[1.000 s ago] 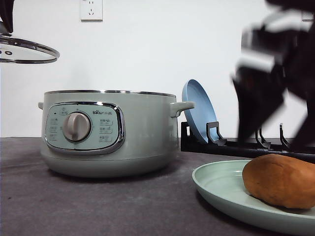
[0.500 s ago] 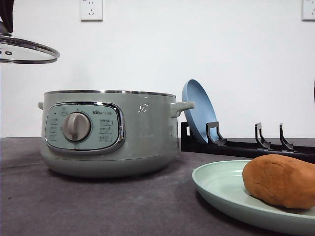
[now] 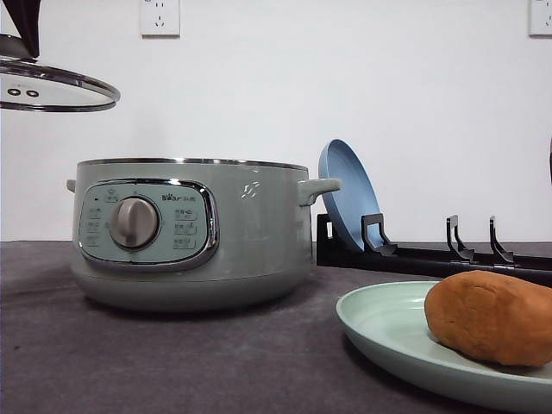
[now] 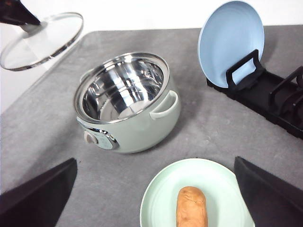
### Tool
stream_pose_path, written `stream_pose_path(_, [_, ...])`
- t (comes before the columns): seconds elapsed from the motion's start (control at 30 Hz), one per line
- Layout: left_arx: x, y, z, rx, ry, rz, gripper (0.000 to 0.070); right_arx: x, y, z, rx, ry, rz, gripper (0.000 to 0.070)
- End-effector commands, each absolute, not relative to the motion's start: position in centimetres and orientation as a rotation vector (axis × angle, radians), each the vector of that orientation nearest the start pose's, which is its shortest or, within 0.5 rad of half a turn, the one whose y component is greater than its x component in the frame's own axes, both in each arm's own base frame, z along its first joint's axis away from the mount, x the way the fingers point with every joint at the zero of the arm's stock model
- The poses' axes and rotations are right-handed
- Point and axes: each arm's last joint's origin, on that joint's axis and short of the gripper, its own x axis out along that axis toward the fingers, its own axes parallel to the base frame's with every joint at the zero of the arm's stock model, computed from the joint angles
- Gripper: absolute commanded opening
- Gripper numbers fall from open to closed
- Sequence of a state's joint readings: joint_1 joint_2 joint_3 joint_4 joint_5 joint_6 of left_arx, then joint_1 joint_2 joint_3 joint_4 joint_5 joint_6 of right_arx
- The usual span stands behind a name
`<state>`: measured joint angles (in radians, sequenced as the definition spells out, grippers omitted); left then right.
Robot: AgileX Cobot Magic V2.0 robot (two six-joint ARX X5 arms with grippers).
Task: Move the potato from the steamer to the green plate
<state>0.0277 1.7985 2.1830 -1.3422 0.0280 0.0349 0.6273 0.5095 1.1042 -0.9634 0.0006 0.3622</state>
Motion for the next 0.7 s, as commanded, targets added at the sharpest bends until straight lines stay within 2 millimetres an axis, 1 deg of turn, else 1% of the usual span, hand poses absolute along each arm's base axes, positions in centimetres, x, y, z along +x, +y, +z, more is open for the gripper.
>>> stream_pose_path(0.0, [33.3, 0.5, 44.7, 0.004, 0.871, -0.023, 0.0, 3.7, 2.7, 38.8, 0.226, 0.444, 0.558, 0.0686])
stream_pose_path(0.13, [33.3, -0.5, 44.7, 0.008, 0.874, -0.046, 0.0, 3.6, 2.6, 38.7, 0.224, 0.459, 0.554, 0.0685])
stream_pose_path(0.3, [33.2, -2.5, 44.6, 0.032, 0.88, -0.102, 0.0, 3.6, 2.7, 38.7, 0.227, 0.46, 0.553, 0.0685])
stream_pose_path(0.4, [33.0, -4.1, 44.6, 0.054, 0.879, -0.148, 0.0, 3.6, 2.7, 38.7, 0.227, 0.46, 0.553, 0.0685])
stream_pose_path(0.67, [32.0, -9.2, 44.7, 0.126, 0.87, -0.296, 0.0, 3.6, 2.7, 38.7, 0.227, 0.459, 0.553, 0.0686])
